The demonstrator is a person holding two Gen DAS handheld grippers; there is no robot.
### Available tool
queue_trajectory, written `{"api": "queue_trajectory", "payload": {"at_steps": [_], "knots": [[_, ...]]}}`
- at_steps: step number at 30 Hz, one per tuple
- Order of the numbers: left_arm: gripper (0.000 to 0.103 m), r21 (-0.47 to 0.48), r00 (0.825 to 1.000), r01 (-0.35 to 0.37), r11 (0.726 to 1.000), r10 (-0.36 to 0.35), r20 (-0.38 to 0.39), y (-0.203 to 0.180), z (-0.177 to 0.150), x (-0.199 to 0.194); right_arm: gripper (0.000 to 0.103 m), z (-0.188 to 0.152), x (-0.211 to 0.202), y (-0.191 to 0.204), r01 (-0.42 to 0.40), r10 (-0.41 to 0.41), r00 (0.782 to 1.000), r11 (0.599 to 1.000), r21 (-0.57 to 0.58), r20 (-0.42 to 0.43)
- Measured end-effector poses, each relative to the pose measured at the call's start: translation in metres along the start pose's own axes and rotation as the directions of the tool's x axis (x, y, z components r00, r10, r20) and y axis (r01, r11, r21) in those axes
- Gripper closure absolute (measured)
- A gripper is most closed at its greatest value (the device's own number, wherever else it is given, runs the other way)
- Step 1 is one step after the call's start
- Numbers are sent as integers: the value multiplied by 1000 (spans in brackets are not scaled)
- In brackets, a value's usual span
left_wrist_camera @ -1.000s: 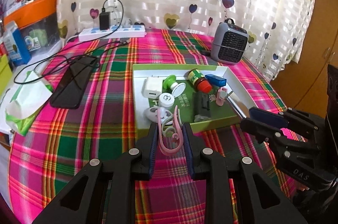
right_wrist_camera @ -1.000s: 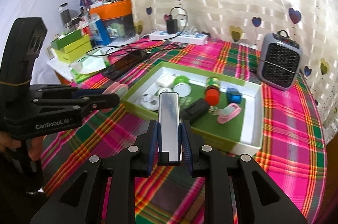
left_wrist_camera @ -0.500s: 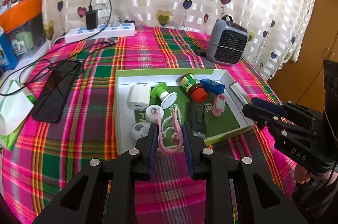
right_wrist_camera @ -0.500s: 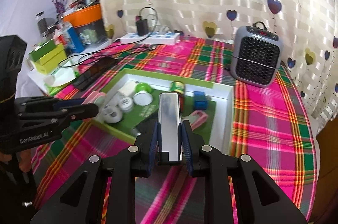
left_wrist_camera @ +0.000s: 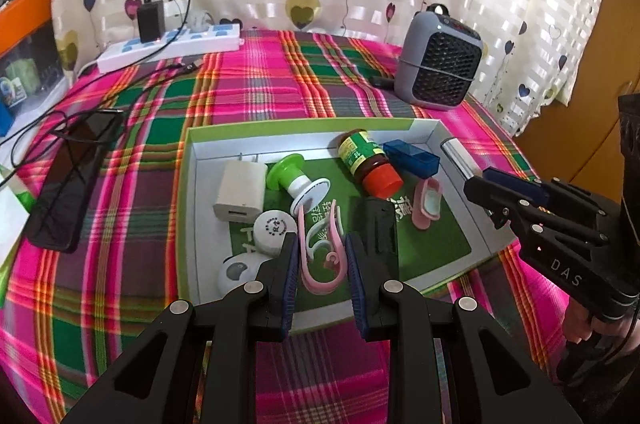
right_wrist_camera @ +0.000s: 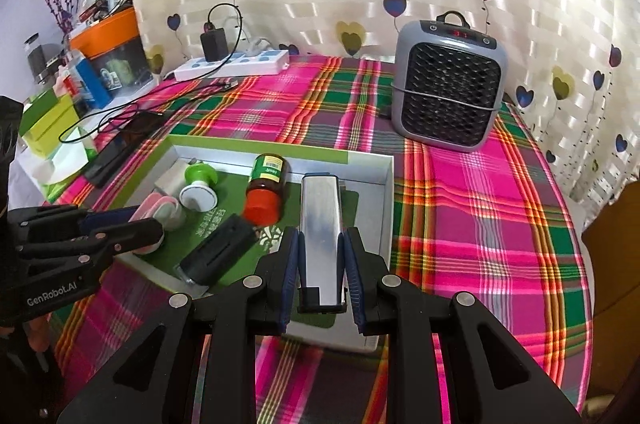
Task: Organize rigid objects
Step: 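Carry the pink ear hook with the left tool while the right tool carries the silver drive into the box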
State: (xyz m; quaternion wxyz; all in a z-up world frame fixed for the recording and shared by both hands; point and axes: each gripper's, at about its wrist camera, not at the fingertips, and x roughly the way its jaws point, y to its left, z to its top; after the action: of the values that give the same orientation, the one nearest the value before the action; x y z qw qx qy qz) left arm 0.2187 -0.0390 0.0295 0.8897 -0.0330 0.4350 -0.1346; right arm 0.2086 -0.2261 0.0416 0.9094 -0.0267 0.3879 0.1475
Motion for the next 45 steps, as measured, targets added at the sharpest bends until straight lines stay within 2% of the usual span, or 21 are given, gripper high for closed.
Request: {"api": "queue_trajectory", "payload": {"at_steps": [18, 39, 45], "knots": [[81, 4, 998, -5, 1000, 5, -58, -1, -2, 24, 79, 4, 23, 1, -19, 20, 999, 1000, 9, -39], [80, 6, 998, -15, 1000, 16, -67, -2, -3, 27, 79, 2, 30, -2, -38, 40, 998, 999, 31, -55], [75, 10, 998, -28, 1000, 28, -65, -3, -3, 25, 78, 2, 31, -2, -30, 31, 998, 999, 34, -54]]}}
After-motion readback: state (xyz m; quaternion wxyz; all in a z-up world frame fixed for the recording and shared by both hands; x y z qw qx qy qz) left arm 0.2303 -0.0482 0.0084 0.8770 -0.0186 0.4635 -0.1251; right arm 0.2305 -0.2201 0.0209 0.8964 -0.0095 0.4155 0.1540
